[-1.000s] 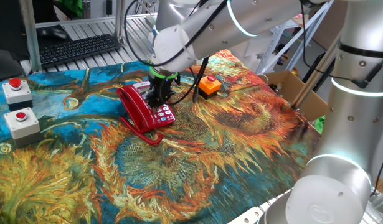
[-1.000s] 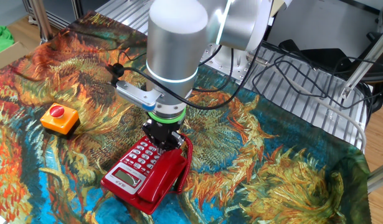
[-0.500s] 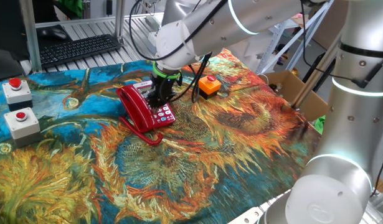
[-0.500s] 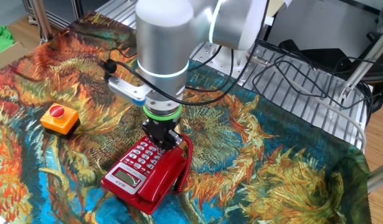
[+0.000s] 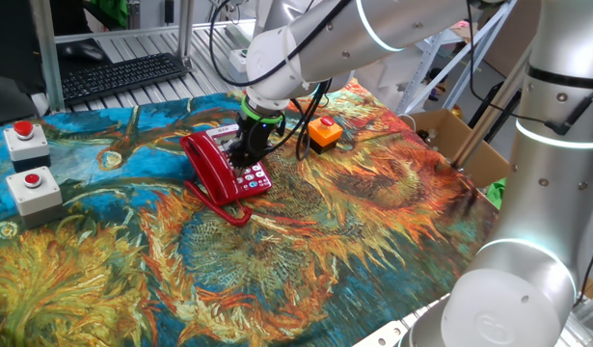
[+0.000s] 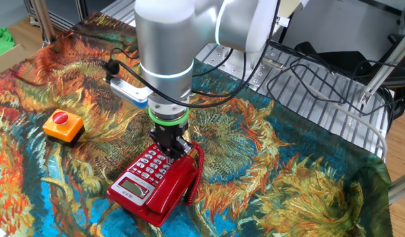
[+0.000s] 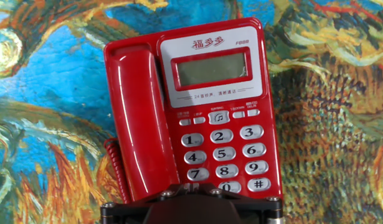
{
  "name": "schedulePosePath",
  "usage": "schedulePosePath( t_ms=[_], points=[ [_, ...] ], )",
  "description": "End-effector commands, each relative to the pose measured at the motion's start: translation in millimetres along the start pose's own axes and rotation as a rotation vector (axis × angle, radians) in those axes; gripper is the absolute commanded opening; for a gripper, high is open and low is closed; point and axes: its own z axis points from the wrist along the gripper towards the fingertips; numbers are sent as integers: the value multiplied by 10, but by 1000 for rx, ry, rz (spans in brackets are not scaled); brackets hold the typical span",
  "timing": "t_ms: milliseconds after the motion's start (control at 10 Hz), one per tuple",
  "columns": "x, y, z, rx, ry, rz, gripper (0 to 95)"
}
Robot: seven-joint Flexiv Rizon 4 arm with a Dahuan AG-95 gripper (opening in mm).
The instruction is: Place the handset of the telephone on the corresponding phone cradle
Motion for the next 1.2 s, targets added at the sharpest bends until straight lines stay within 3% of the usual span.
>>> schedulePosePath(
  t_ms=[100,600,700,900,1200],
  points=[
    [3,17,-1,-6,-2,14,0],
    [24,89,-5,-11,-10,20,0],
    [27,89,-10,26,-10,-27,0],
    [86,76,-33,72,-3,-70,0],
    [125,113,-71,67,15,-61,0]
  ],
)
